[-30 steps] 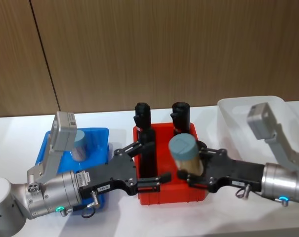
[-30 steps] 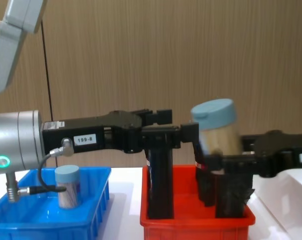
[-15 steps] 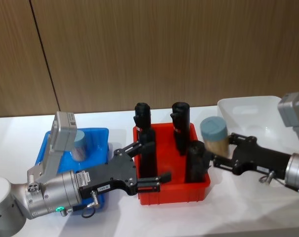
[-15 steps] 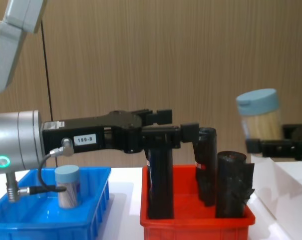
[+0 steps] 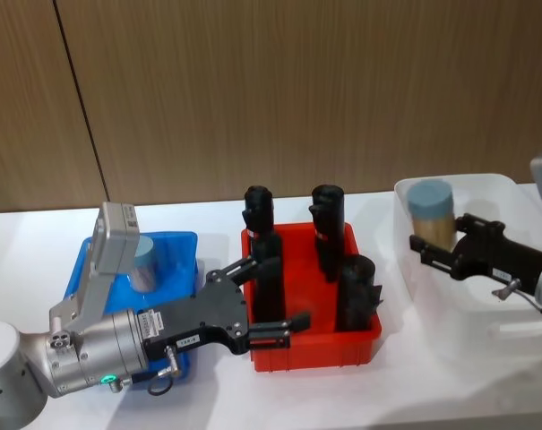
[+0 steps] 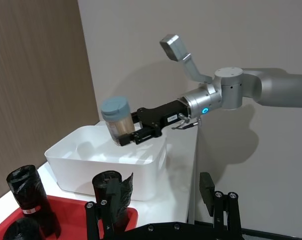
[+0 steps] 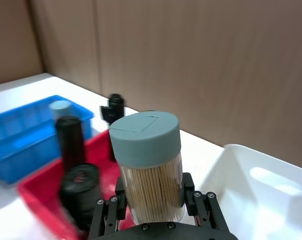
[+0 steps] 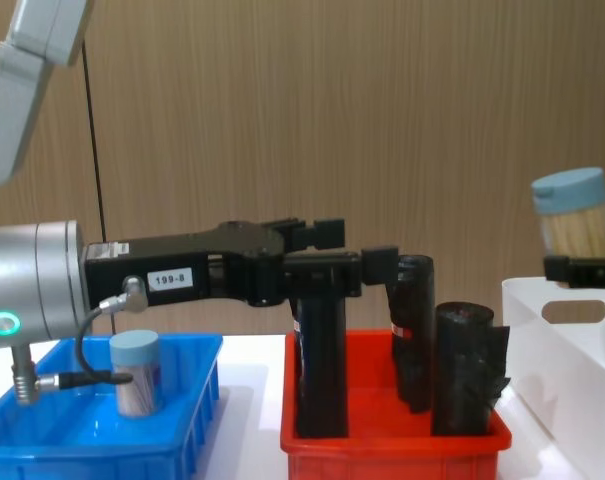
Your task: Pick the cotton swabs from the blue box and place them into the white box.
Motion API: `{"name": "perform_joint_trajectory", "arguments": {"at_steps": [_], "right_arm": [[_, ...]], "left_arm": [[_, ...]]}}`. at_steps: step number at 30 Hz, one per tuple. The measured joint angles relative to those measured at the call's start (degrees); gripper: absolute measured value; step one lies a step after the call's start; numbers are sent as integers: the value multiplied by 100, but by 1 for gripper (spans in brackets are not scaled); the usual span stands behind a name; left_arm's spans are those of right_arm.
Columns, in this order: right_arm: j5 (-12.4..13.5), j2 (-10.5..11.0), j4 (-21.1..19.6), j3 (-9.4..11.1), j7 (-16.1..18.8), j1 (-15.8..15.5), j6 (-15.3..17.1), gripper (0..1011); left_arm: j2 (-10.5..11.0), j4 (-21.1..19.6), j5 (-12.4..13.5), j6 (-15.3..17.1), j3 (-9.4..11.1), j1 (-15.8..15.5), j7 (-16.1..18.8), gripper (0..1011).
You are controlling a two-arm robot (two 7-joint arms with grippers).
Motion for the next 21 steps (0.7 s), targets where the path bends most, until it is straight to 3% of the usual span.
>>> {"name": "perform_joint_trajectory", "arguments": {"at_steps": [17, 21], "right_arm": [[-316, -381, 1426, -44, -820, 764, -63, 645], [-374, -440, 1659, -56, -910, 888, -94, 756]], "left_arm": [[0, 0, 0, 0, 0, 0, 0, 1003], [0, 0, 0, 0, 0, 0, 0, 1003]]}}
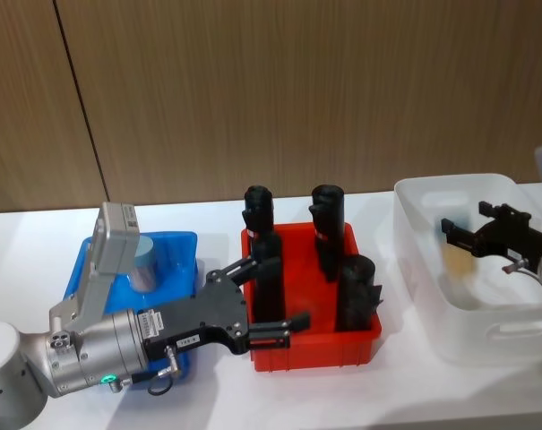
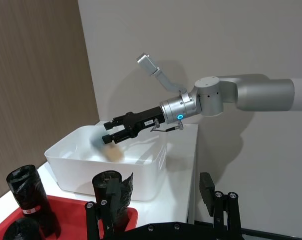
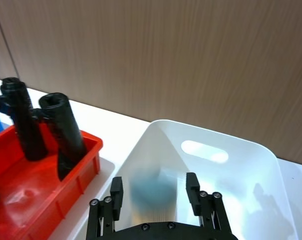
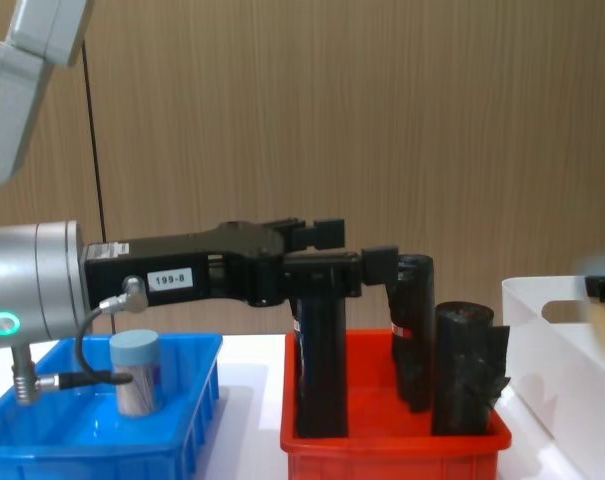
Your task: Pick the cotton swabs from the blue box and place them into the white box.
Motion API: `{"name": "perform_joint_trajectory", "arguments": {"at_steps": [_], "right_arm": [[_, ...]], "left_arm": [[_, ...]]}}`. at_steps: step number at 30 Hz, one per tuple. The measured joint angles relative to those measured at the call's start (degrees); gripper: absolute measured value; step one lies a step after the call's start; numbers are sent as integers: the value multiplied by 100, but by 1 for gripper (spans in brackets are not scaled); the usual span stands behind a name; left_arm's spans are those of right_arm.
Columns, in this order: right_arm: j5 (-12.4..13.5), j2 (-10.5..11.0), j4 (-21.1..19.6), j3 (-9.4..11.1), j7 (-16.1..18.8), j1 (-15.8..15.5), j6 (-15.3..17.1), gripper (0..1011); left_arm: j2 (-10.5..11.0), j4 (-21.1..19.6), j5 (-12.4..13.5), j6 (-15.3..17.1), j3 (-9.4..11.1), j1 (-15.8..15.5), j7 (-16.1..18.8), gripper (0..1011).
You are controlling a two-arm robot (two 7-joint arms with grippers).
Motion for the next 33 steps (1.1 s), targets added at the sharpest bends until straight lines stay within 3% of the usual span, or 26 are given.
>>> {"name": "perform_joint_trajectory", "arguments": {"at_steps": [10, 19, 33], "right_arm": [[-73, -62, 222, -12, -85, 112, -147, 1001], [-76, -74, 140, -10, -127, 50, -175, 1002], [-102, -177, -677, 38, -488, -610, -268, 1001]], "left_arm": [[0, 0, 0, 0, 0, 0, 0, 1003], [-3, -31, 44, 0, 13, 25, 149, 1003], [-33, -257, 354, -11, 114, 195, 1170, 1003]]}}
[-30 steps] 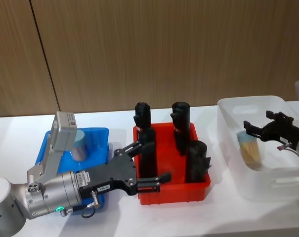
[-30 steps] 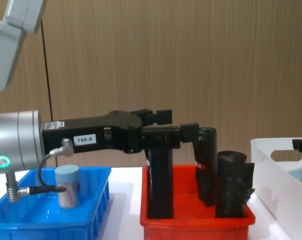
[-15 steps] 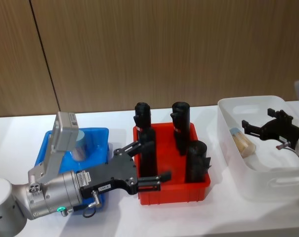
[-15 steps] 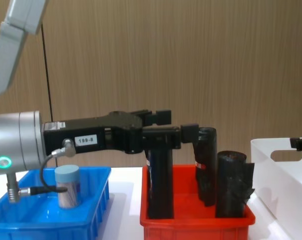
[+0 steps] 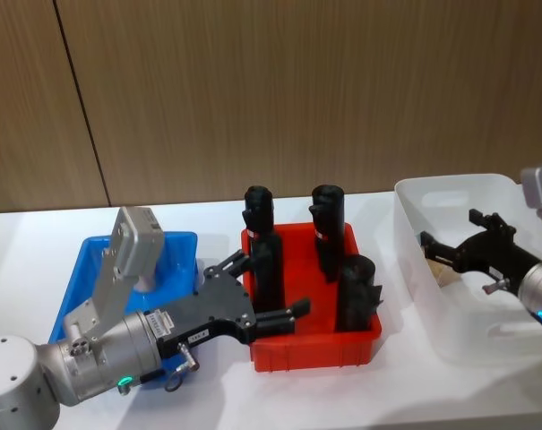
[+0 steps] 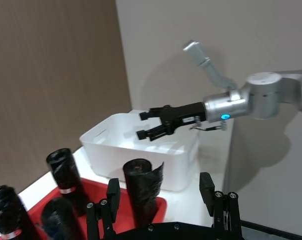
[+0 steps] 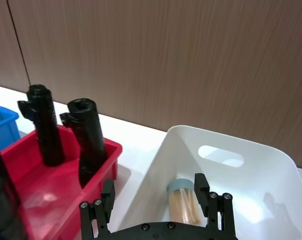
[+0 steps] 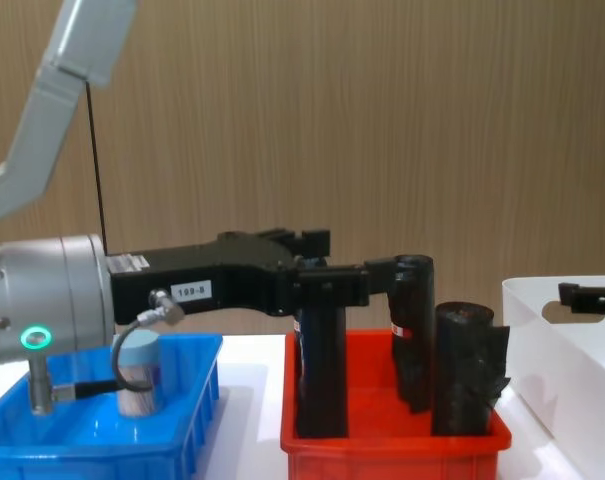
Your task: Pick the cotton swabs from the blue box and place them into the white box.
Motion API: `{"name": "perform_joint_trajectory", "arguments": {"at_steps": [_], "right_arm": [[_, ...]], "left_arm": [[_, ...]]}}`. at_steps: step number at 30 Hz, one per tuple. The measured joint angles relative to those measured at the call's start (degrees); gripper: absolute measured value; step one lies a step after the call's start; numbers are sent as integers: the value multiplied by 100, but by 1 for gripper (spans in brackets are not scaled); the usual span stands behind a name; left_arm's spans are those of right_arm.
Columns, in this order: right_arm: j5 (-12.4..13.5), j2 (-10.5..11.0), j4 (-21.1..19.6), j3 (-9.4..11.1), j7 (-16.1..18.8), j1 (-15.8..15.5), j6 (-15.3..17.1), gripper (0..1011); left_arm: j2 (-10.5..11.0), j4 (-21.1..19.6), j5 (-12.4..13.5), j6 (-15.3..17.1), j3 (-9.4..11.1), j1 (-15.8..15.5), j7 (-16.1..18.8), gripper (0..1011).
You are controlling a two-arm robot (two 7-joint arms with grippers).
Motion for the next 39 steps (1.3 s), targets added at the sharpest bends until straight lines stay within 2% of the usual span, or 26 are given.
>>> {"name": "perform_joint_trajectory", "arguments": {"at_steps": [39], "right_arm": [[-101, -347, -2744, 170, -1212, -2213, -310, 1001]], "left_arm": [[-92, -650, 900, -34, 298, 486, 2927, 1003]]}}
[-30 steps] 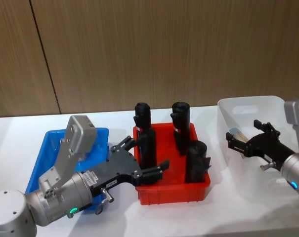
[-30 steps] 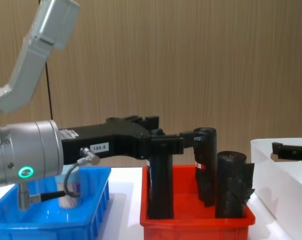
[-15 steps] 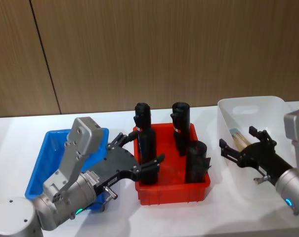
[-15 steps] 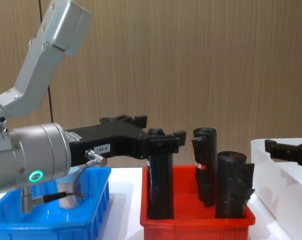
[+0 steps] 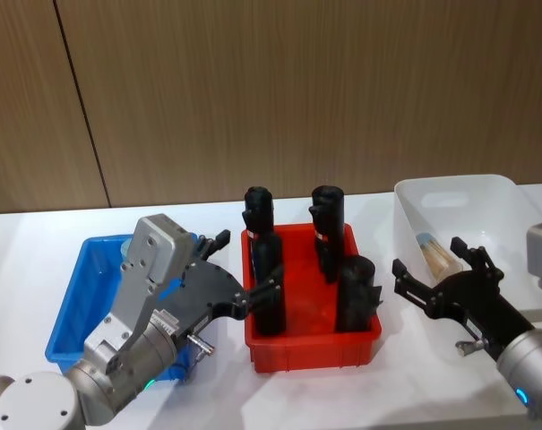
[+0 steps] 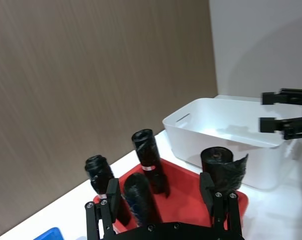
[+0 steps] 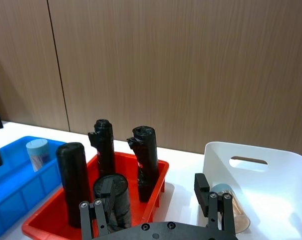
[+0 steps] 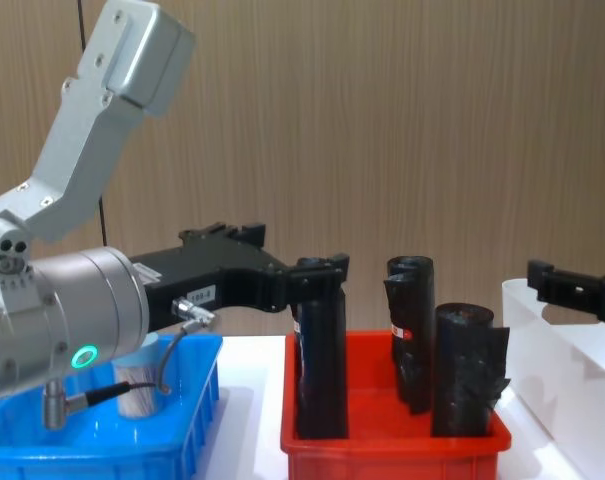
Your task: Pick the cotton swabs from the blue box and place them into the white box.
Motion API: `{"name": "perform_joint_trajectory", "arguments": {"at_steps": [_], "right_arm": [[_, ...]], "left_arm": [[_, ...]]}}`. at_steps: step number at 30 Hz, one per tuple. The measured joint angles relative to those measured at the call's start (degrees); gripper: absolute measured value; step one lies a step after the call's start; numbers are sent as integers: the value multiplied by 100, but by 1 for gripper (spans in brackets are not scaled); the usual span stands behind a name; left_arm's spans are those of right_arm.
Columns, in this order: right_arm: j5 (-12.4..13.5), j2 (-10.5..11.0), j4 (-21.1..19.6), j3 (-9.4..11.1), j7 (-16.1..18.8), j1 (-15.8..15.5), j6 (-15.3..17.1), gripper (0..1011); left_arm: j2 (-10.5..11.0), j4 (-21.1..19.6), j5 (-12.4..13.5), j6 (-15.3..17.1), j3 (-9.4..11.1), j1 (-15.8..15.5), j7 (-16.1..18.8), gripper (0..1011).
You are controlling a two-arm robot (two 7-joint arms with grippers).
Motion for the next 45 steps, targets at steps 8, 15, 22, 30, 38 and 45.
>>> {"name": "perform_joint_trajectory", "arguments": {"at_steps": [8, 15, 22, 30, 38, 45], "right_arm": [[-7, -31, -245, 13, -110, -201, -26, 1002], [-7, -33, -267, 14, -121, -219, -29, 1002], [-7, -31, -270, 14, -121, -220, -29, 1001], [-7, -31, -270, 10, -121, -220, -29, 1002], [-4, -31, -269, 10, -111, -219, -22, 1002], [75, -20, -254, 24, 29, -205, 77, 1002]], "left_arm": [[-16, -124, 175, -7, 57, 95, 561, 1003], [-31, -237, 331, -13, 107, 176, 1069, 1003], [-42, -320, 447, -17, 143, 239, 1439, 1003], [-45, -338, 474, -17, 152, 253, 1531, 1003], [-42, -338, 474, -17, 152, 252, 1534, 1003], [-42, -338, 474, -16, 149, 249, 1534, 1003]]}}
